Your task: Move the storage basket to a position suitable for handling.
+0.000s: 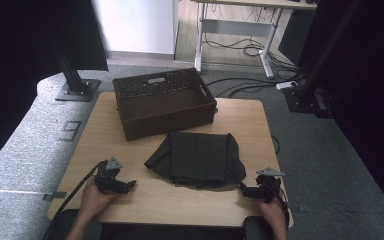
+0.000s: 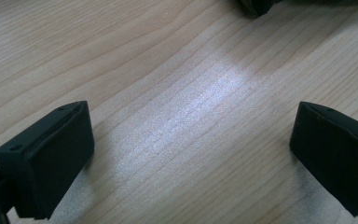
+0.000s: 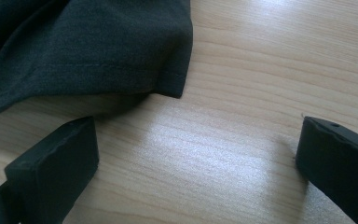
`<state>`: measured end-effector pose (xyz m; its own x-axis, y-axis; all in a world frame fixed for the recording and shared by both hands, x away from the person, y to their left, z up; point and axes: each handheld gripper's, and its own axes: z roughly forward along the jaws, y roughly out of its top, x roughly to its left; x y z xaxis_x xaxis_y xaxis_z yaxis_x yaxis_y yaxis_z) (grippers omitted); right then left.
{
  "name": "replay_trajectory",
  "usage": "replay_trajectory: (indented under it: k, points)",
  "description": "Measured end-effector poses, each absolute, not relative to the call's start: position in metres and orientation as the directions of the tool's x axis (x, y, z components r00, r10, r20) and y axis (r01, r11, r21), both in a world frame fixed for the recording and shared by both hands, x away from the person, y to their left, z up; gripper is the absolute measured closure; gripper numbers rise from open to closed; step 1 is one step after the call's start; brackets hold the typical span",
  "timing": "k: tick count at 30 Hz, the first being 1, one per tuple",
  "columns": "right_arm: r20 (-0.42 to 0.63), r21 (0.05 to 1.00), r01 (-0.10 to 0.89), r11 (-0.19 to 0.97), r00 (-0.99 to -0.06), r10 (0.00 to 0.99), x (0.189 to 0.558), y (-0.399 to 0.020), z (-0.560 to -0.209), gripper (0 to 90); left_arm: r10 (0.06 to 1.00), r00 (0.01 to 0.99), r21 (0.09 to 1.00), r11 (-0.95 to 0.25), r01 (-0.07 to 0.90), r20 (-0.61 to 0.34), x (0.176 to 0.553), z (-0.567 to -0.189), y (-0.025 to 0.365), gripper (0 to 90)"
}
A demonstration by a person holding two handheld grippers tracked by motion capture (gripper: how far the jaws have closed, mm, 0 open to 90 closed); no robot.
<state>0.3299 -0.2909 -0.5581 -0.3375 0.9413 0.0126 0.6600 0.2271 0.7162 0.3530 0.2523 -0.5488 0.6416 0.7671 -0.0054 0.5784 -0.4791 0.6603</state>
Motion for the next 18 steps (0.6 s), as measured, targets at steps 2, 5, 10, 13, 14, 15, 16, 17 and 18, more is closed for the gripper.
replay_trajectory:
  k: [2,5,10,13,14,15,16,17,18]
  points:
    - [0.013,0.715,0.659,0.232,-0.345,0.939,0.3296,-0.2911,-0.5580,0.0,0.767,0.642,0.659,-0.480,0.579,-0.005,0.3541,-0.5487,0.2520,0.0]
    - [0.012,0.712,0.661,0.239,-0.352,0.936,0.3295,-0.2914,-0.5575,0.0,0.772,0.635,0.658,-0.477,0.583,-0.004,0.3563,-0.5486,0.2511,0.0]
    - [0.015,0.704,0.666,0.247,-0.362,0.932,0.3293,-0.2911,-0.5565,0.0,0.777,0.629,0.657,-0.472,0.588,-0.005,0.3583,-0.5478,0.2518,1.4]
    - [0.016,0.702,0.668,0.248,-0.362,0.932,0.3293,-0.2909,-0.5563,0.0,0.782,0.624,0.654,-0.469,0.593,-0.005,0.3577,-0.5473,0.2513,1.6]
    - [0.018,0.700,0.669,0.249,-0.366,0.931,0.3294,-0.2911,-0.5560,0.0,0.784,0.621,0.653,-0.467,0.596,-0.005,0.3571,-0.5470,0.2506,1.9]
    - [0.018,0.700,0.669,0.249,-0.366,0.931,0.3294,-0.2911,-0.5560,0.0,0.784,0.621,0.653,-0.467,0.596,-0.005,0.3571,-0.5470,0.2506,2.0]
    - [0.020,0.699,0.670,0.249,-0.367,0.930,0.3296,-0.2914,-0.5558,0.0,0.785,0.620,0.653,-0.466,0.597,-0.005,0.3572,-0.5470,0.2504,2.0]
    - [0.022,0.699,0.671,0.248,-0.367,0.930,0.3297,-0.2916,-0.5556,0.0,0.786,0.619,0.652,-0.466,0.598,-0.005,0.3573,-0.5468,0.2500,2.0]
    - [0.024,0.698,0.672,0.249,-0.368,0.929,0.3297,-0.2918,-0.5554,0.0,0.786,0.618,0.649,-0.467,0.601,-0.007,0.3576,-0.5465,0.2497,1.9]
